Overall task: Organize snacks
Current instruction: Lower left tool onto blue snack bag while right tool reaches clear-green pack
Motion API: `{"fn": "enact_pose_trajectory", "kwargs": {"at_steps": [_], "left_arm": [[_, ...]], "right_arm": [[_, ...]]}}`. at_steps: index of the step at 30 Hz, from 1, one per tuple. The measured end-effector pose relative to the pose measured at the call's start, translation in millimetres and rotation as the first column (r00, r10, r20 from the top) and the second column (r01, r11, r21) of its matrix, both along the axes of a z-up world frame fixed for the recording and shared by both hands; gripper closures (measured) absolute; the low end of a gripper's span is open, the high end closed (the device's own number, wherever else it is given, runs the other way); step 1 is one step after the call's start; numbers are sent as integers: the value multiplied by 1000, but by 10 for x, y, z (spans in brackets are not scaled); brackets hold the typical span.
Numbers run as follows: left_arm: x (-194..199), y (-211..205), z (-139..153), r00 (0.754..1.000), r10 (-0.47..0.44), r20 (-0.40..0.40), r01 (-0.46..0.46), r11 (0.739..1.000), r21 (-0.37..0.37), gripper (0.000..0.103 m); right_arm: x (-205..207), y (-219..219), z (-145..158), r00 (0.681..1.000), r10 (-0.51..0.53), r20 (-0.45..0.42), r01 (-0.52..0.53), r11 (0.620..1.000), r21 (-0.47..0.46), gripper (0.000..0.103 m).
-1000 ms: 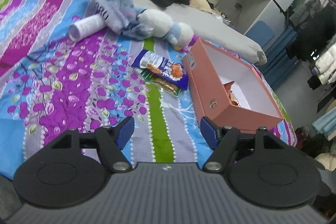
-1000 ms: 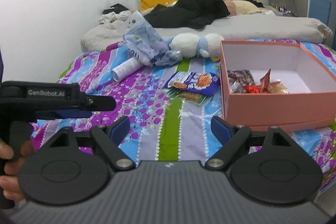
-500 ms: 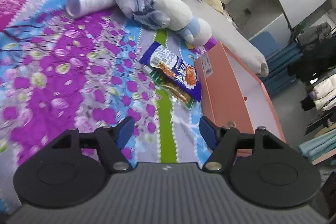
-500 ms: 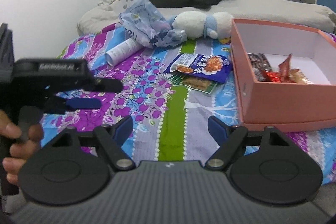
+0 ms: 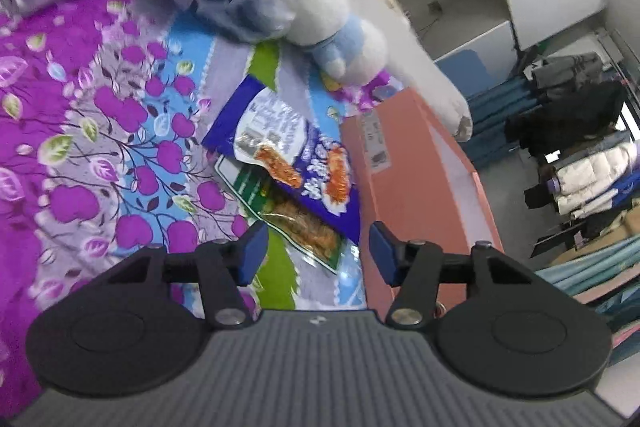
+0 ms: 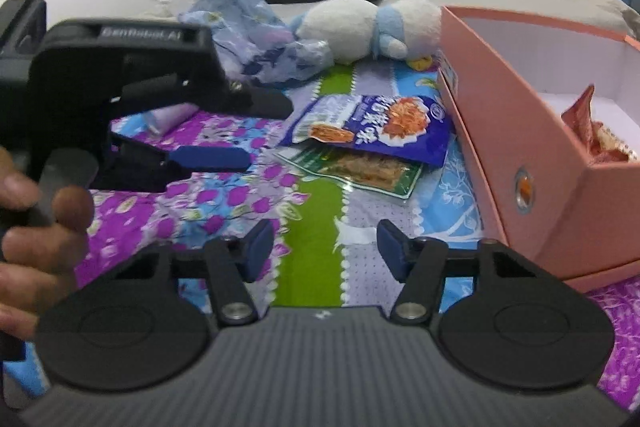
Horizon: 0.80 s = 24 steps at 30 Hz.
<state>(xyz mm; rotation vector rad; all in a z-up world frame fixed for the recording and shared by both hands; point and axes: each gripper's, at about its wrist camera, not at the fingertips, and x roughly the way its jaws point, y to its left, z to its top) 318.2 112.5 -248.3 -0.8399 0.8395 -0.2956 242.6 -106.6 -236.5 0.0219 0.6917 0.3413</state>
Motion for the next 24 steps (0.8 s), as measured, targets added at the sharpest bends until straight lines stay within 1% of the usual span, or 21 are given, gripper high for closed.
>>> {"fn": "enact_pose_trajectory", "kwargs": {"at_steps": [2, 5, 8, 11, 13, 15, 17, 18, 19, 20, 24], "left_arm": [[134, 19, -110, 1000, 1, -23, -2, 999, -38, 45], [308, 45, -290, 998, 14, -63, -22, 992, -123, 45], [468, 31, -427, 995, 30, -99, -47, 984, -171, 45], [582, 28, -554, 989, 55, -136, -87, 966, -243, 45], [647, 19, -592, 986, 69, -149, -105, 961, -254, 45], [711, 11, -651, 982, 80, -172, -128, 949, -288, 45], [764, 2, -699, 977, 91, -192, -149, 937, -315, 45], [789, -6, -706, 975, 97, -197, -157, 936, -316, 45], [805, -6, -703, 973, 106, -205, -168, 935, -313, 45], [811, -5, -702, 970, 120, -214, -183, 933, -309, 46], [844, -14, -731, 961, 151, -231, -223, 920, -324, 51]], "right_arm": [[81, -11, -56, 1000, -31, -4, 31, 999, 11, 46], [188, -45, -107, 997, -77, -7, 77, 996, 34, 47], [293, -68, -156, 991, -130, -24, 131, 991, 39, 47], [361, -77, -208, 983, -175, -50, 178, 983, 46, 47], [390, -93, -244, 978, -200, -64, 203, 977, 57, 47], [432, -167, -290, 966, -236, -110, 248, 962, 112, 47], [445, -220, -306, 956, -272, -106, 286, 947, 148, 47], [450, -221, -312, 954, -283, -97, 295, 944, 146, 47], [466, -228, -324, 953, -287, -100, 299, 943, 148, 48], [486, -243, -342, 951, -287, -115, 302, 941, 154, 48], [488, -275, -344, 945, -302, -125, 321, 927, 191, 48]]}}
